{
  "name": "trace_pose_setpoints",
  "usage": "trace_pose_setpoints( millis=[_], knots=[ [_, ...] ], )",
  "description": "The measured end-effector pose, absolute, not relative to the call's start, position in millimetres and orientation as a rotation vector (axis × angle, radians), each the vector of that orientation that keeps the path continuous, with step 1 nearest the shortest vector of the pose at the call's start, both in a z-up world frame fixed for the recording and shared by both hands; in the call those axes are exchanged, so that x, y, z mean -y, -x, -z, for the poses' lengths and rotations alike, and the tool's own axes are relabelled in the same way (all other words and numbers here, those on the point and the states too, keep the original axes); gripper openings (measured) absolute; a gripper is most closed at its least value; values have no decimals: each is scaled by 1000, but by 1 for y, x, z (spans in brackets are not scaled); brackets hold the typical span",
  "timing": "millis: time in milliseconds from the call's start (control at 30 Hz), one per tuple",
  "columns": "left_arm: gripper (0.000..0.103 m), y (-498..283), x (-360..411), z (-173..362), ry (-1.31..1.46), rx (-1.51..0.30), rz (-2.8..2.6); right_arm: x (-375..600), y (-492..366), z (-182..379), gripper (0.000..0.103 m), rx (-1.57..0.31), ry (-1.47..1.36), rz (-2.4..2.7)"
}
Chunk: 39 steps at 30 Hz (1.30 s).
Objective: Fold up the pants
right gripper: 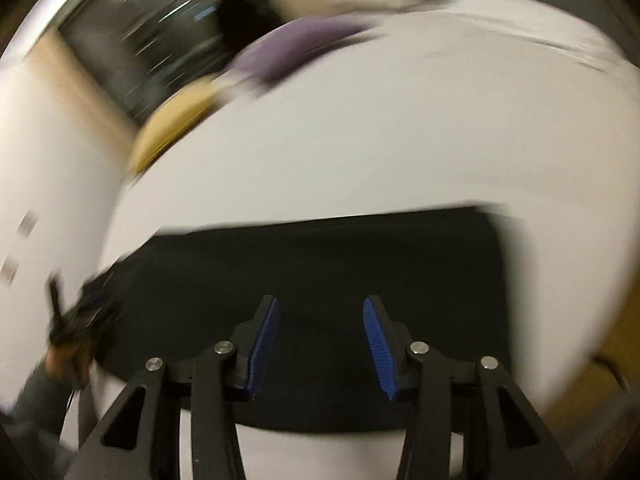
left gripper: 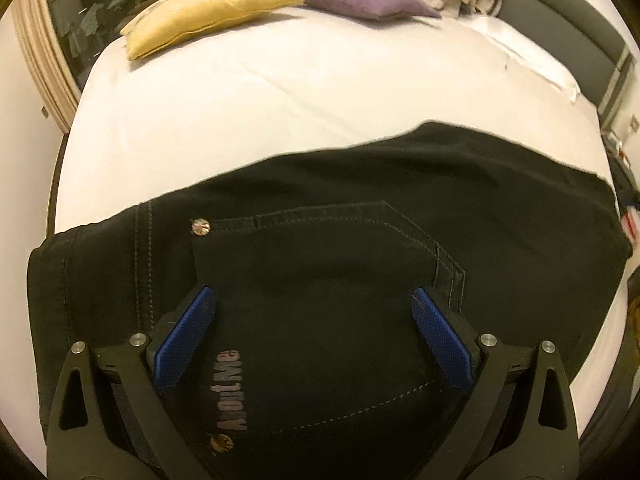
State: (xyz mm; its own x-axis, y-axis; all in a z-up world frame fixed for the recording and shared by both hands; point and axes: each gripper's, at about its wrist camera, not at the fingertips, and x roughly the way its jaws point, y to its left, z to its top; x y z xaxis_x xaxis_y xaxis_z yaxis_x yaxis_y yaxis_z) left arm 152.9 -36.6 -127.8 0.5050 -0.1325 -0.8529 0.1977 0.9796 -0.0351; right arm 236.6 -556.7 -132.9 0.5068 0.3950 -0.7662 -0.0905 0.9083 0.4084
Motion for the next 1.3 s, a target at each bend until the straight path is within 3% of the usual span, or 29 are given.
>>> trace_pose_setpoints(
  millis=[167, 200, 233, 400, 533, 567, 633, 767, 867, 900, 933, 1067, 1200, 1300],
  knots=[
    [100, -161, 29, 123, -94, -993, 187, 504, -302, 183, 43, -1099, -333, -389],
    [100, -165, 24, 128, -101, -1006, 173, 510, -312, 196, 25, -1104, -332, -355],
    [100, -168, 18, 134, -101, -1022, 158, 526, -319, 202, 0, -1080, -382, -311],
    [100, -165, 13, 139, -93, -1008, 189, 579, -337, 208, 0, -1022, -484, -80],
    [100, -150, 10, 118, -51, -929, 213, 543, -315, 160, 5, -983, -397, -146],
    [100, -146, 8, 115, -52, -917, 205, 520, -305, 146, 11, -961, -410, -246],
    [100, -143, 4, 111, -50, -898, 198, 476, -296, 133, 37, -949, -362, -369],
    [100, -152, -20, 125, -29, -935, 137, 367, -309, 144, 43, -1018, -204, -606],
    [100, -157, -34, 133, -8, -905, 161, 350, -342, 190, 39, -1126, -217, -544],
    [100, -157, -37, 135, -31, -895, 166, 358, -353, 199, 23, -1094, -262, -517],
    [100, -156, -39, 137, -49, -890, 172, 370, -362, 202, 0, -1068, -297, -464],
    [101, -162, -49, 143, -42, -886, 207, 398, -362, 192, 0, -1060, -279, -275],
    [101, -167, -54, 125, -11, -898, 165, 380, -324, 159, 14, -1053, -364, -442],
    [101, -158, -57, 105, 69, -827, 194, 335, -301, 150, 54, -1020, -367, -682]
  ],
)
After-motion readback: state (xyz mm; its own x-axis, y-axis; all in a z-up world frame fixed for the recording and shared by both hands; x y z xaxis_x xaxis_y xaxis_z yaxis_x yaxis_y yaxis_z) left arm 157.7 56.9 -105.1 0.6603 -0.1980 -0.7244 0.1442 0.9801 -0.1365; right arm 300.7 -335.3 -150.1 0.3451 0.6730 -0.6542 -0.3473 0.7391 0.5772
